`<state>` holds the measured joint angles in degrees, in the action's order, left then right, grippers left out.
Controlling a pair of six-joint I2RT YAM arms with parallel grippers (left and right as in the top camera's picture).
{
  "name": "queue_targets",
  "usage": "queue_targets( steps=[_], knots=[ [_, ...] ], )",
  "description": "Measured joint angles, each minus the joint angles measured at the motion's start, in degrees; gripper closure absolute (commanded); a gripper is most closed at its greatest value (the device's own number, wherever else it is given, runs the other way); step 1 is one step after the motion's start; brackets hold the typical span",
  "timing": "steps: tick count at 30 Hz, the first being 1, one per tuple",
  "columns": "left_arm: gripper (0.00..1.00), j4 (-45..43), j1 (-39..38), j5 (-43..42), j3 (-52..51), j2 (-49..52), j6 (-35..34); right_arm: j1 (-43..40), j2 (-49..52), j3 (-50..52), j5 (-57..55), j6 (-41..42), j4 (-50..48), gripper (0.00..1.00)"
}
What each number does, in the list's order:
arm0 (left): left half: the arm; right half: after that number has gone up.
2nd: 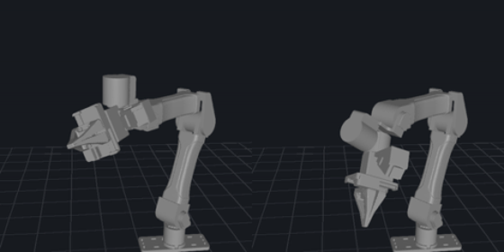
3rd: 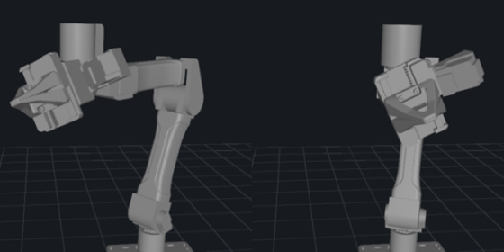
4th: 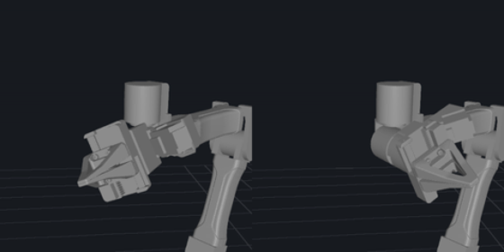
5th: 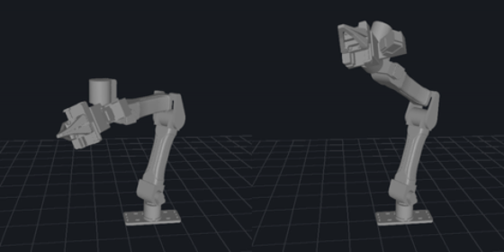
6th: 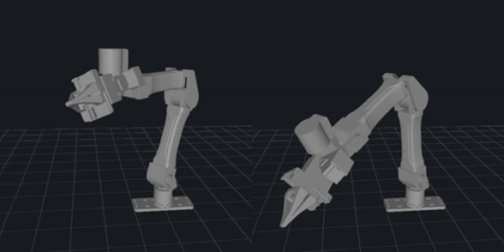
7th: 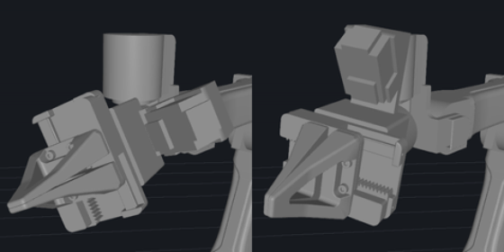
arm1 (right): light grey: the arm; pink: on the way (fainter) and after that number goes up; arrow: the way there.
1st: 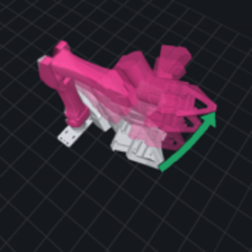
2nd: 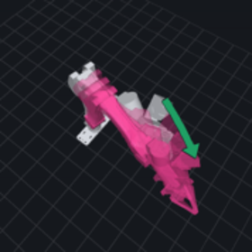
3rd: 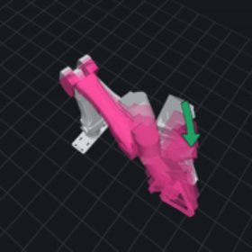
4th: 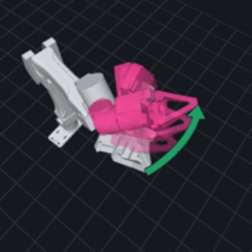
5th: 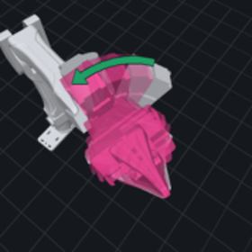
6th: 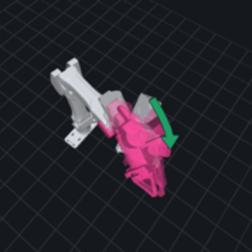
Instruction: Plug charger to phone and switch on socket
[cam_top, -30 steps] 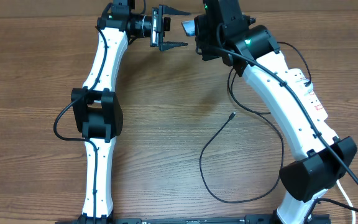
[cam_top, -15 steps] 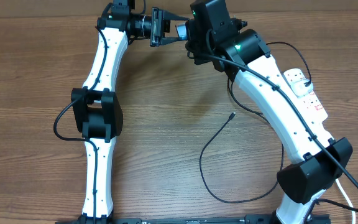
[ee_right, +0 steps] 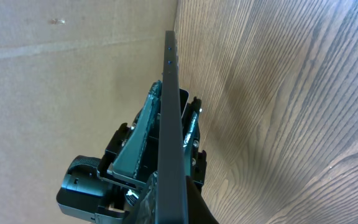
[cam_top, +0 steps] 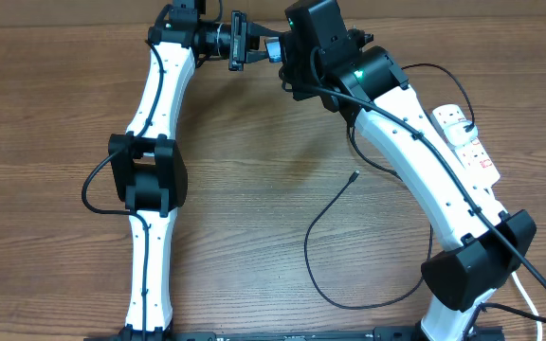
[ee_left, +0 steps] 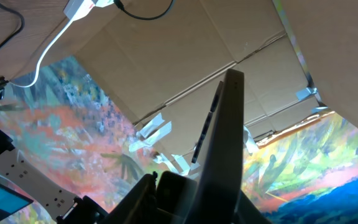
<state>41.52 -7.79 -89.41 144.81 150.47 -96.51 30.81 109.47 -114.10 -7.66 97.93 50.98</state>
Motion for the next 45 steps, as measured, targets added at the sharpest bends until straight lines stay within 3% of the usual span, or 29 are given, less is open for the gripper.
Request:
queue_targets(
  steps=[11,19,25,39,45],
  knots=[
    [0.78,0.02,0.0,-0.02,0.0,0.0,-0.02,-0.02,0.0,0.0,1.07,1.03,-0.26,0.94],
    [0.95,-0.28,0.0,-0.04,0.0,0.0,0.61,-0.07,0.0,0.0,1.18,1.86,-0.83,0.91],
    [0.96,-0.63,0.0,0.02,0.0,0.0,1.97,-0.39,-0.04,0.0,1.27,2.56,-1.38,0.9],
    [0.96,-0.22,0.0,0.46,0.0,0.0,0.61,-0.02,-0.13,0.0,2.43,-1.05,-1.36,0.29],
    [0.96,-0.24,0.0,1.42,0.0,0.0,0.94,-0.9,-0.15,0.0,2.84,-6.75,-3.45,0.16]
  ],
)
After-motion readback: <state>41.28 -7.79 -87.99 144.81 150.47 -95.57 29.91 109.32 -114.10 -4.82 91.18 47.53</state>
